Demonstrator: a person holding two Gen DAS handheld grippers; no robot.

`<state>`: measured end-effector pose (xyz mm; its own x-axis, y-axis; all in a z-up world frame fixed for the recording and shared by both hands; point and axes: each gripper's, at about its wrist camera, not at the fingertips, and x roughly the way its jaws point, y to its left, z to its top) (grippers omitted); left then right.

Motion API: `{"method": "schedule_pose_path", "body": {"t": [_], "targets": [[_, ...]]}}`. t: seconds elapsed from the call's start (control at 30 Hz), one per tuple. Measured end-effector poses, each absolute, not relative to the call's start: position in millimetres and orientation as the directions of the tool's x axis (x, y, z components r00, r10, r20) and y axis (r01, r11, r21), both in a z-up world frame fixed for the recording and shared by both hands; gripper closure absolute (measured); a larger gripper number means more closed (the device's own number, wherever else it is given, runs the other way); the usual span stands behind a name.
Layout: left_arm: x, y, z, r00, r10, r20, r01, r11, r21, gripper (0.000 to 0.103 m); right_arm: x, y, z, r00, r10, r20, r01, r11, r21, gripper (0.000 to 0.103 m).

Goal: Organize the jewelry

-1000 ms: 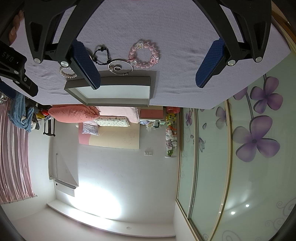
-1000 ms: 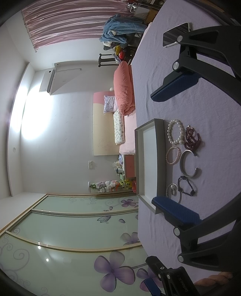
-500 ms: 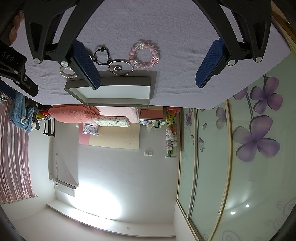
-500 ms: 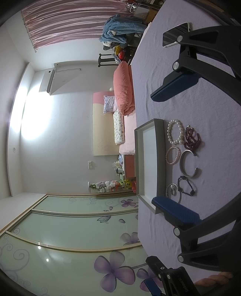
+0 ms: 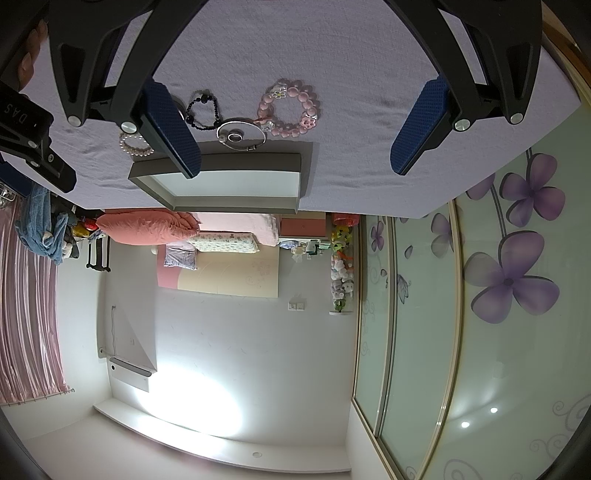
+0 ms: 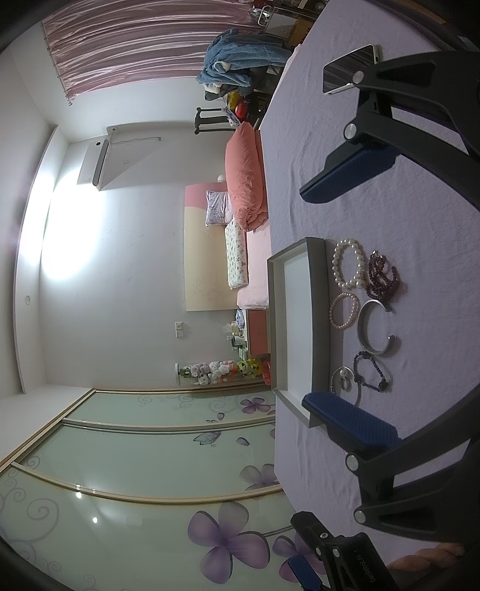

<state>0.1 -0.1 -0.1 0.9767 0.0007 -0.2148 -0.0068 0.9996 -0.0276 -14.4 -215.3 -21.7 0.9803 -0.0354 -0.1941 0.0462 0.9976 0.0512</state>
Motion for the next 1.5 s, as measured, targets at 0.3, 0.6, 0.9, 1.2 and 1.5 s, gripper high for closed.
{"method": "schedule_pose_path", "body": {"t": [0.3, 0.6, 0.9, 1.2, 1.5], "targets": [[0.2, -0.1, -0.1, 0.977, 0.000, -0.215, -0.007, 1.000, -0.028, 0.002, -14.4, -215.2, -21.7, 0.980, -0.035, -0.195, 0.046, 0.998, 0.052, 0.004], [0.2, -0.1, 0.0, 0.976, 0.001, -0.216, -0.007, 1.000, -0.028, 0.002, -14.4, -215.1, -21.8, 0.980, -0.035, -0.196, 0.046, 0.998, 0.052, 0.004], [0.2, -0.1, -0.1, 0.976, 0.001, -0.216, -0.007, 1.000, -0.028, 0.002, -14.0, -215.3, -22.2, 0.980, -0.035, -0.197, 0.046, 0.997, 0.054, 0.004], [5.7, 1.9, -4.5, 0.967, 0.027, -0.255, -0.032, 0.999, -0.015, 0.002, -8.4, -218.6, -25.4, 0.973, -0.032, -0.230, 0.048, 0.997, 0.062, 0.004], [35.5, 13.2, -22.2, 0.896, 0.023, -0.443, -0.042, 0.999, -0.033, 0.002, 41.2, -231.2, -62.8, 0.856, -0.024, -0.516, 0.079, 0.993, 0.086, 0.006]]}}
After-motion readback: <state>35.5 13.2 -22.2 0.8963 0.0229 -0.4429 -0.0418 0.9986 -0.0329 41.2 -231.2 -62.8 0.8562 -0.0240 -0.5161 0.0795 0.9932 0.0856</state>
